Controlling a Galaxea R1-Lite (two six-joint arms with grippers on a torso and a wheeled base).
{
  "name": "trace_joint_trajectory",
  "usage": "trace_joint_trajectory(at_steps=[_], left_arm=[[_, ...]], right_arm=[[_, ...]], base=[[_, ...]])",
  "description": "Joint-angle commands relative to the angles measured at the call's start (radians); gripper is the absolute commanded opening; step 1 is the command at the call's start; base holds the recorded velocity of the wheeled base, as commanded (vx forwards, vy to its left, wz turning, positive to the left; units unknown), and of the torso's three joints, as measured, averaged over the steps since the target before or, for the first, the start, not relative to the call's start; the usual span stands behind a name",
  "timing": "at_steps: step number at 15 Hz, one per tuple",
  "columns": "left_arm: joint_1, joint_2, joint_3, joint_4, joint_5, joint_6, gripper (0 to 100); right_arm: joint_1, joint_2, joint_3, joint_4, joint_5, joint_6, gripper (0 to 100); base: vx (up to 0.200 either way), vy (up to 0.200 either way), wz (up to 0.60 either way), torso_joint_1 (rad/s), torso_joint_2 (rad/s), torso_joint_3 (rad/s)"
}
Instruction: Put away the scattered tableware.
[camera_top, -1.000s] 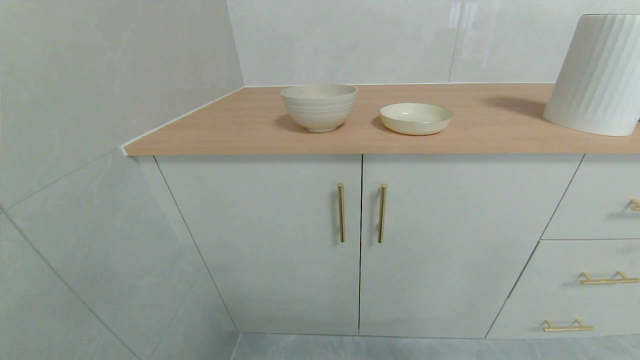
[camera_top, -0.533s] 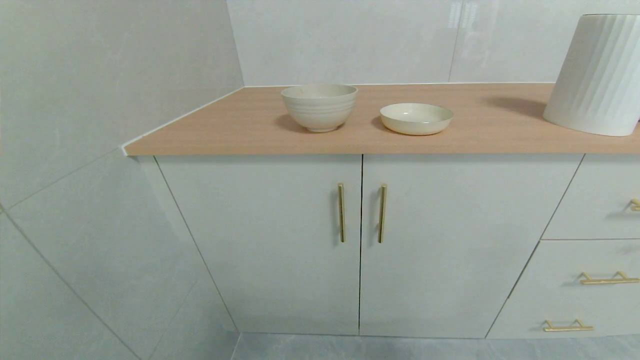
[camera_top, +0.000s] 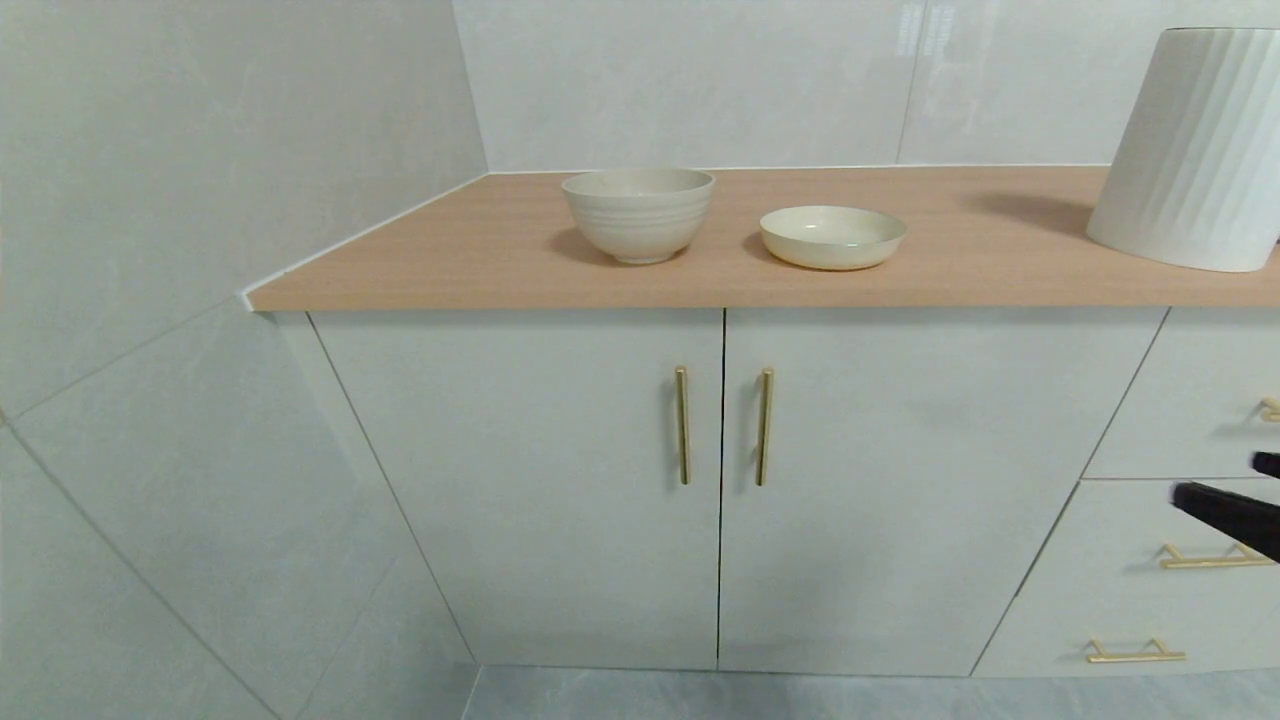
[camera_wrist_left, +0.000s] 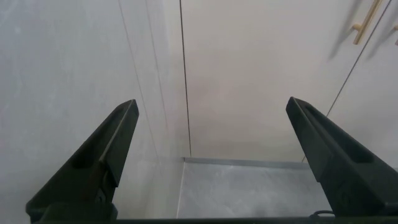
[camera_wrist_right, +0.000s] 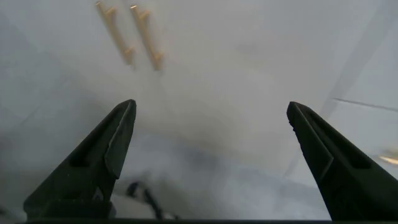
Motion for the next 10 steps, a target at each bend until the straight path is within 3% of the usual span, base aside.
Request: trace_joint_trajectory(at_steps=[1,4,7,10], left_arm=[[0.000,0.000,0.000,0.000,0.001,-0.001,100],[0.000,0.000,0.000,0.000,0.001,-0.001,100],[0.000,0.000,0.000,0.000,0.001,-0.001,100],[0.000,0.000,0.000,0.000,0.001,-0.001,100]], right_arm=[[0.164,0.508,-0.251,-0.057,0.019,0.027,100],[0.242,0.708,-0.300,-0.235,0.027,0.047,100],[0.288,0.813,-0.405,-0.257,0.035,0.118,100],[0.304,0.863,-0.418,-0.295,0.033,0.161,100]], base=[[0.000,0.000,0.00,0.000,0.00,0.000],[0.000,0.000,0.00,0.000,0.00,0.000],[0.000,0.000,0.00,0.000,0.00,0.000],[0.000,0.000,0.00,0.000,0.00,0.000]])
